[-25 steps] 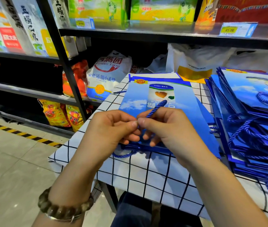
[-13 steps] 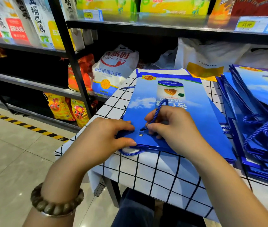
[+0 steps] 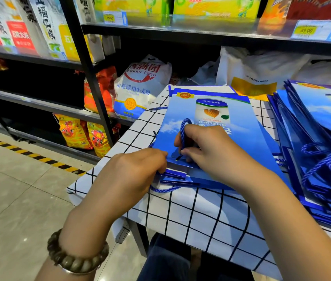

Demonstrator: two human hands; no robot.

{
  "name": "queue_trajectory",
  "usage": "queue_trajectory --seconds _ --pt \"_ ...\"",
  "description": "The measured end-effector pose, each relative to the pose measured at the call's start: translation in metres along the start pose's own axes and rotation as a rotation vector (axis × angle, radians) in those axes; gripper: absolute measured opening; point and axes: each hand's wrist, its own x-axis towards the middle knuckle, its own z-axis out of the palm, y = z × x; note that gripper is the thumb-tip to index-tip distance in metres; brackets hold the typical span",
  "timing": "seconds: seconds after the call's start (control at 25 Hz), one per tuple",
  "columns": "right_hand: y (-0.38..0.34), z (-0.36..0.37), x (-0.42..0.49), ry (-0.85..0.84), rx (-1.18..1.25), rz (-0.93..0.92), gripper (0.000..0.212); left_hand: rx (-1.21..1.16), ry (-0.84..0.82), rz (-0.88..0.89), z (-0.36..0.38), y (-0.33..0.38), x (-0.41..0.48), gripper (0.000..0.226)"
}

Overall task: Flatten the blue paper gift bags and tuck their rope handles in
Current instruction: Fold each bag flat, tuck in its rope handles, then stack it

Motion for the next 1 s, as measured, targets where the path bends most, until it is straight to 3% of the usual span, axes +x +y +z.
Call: queue_trajectory --seconds 0.28,0.48,0.72,0.92,1.0 --pt "0.002 -0.006 0.002 -0.023 0.047 0.012 0.029 0.067 0.118 0.076 0.009 -0.002 -0.003 0.019" --pt "0.009 -0.002 -0.004 0.054 0.192 0.033 0.030 0.180 0.121 0.079 0.013 -0.002 -0.005 0.031" --pt "0.006 -0.001 0.001 0.015 0.052 -0.017 0.028 0.163 0.196 0.059 0.017 0.001 -0.005 0.029" --pt "0.007 -0.002 -0.011 -0.052 -0.007 -0.069 0.018 0.090 0.226 -0.048 0.017 0.005 -0.002 0.034" --pt "0.009 -0.003 -0.020 -0.118 0.003 -0.053 0.034 0.051 0.247 -0.113 0.017 0.007 0.000 0.036"
